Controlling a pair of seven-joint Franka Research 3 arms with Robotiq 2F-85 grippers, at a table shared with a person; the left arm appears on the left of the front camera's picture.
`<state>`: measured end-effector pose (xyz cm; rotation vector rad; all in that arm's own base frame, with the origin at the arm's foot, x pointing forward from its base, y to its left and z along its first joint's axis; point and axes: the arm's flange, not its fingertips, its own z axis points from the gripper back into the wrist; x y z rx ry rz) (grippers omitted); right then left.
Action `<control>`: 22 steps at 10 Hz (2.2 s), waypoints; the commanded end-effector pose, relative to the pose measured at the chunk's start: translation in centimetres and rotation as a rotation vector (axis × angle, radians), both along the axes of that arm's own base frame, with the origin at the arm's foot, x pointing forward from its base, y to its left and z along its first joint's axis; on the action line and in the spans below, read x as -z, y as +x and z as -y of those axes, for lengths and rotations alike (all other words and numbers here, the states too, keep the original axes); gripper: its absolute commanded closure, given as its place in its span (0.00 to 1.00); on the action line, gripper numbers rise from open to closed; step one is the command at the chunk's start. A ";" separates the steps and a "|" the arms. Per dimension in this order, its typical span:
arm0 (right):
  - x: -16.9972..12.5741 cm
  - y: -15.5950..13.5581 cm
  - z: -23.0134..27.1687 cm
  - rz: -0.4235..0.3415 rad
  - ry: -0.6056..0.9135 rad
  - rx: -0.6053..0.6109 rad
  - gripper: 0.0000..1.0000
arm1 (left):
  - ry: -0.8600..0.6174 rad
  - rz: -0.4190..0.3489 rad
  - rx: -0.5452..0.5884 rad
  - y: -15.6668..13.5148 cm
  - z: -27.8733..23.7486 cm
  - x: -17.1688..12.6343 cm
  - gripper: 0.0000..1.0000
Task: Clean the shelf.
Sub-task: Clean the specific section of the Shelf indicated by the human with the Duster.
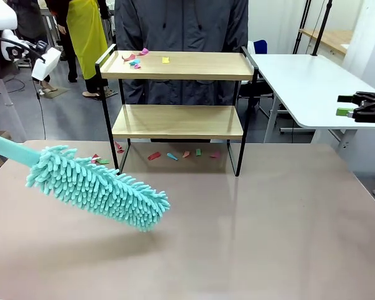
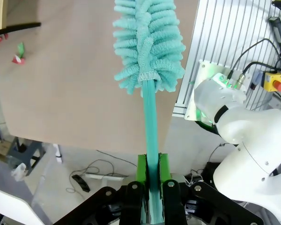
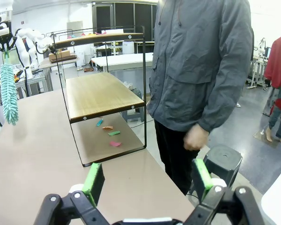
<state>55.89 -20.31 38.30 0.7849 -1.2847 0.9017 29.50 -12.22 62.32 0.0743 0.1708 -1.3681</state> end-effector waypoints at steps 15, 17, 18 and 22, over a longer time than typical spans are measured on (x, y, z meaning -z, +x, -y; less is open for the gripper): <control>-0.3 0.1 -0.2 0.006 0.000 -0.002 0.00 | -0.022 -0.008 0.003 -0.3 -0.2 0.2 0.87; -0.3 0.1 -0.2 0.006 0.000 -0.002 0.00 | -0.022 -0.008 0.003 -0.3 -0.2 0.2 0.87; -0.3 0.1 -0.2 0.006 0.000 -0.002 0.00 | -0.022 -0.008 0.003 -0.3 -0.2 0.2 0.87; -0.3 0.1 -0.2 0.006 0.000 -0.002 0.00 | 0.002 -0.004 0.000 0.0 0.0 0.2 0.87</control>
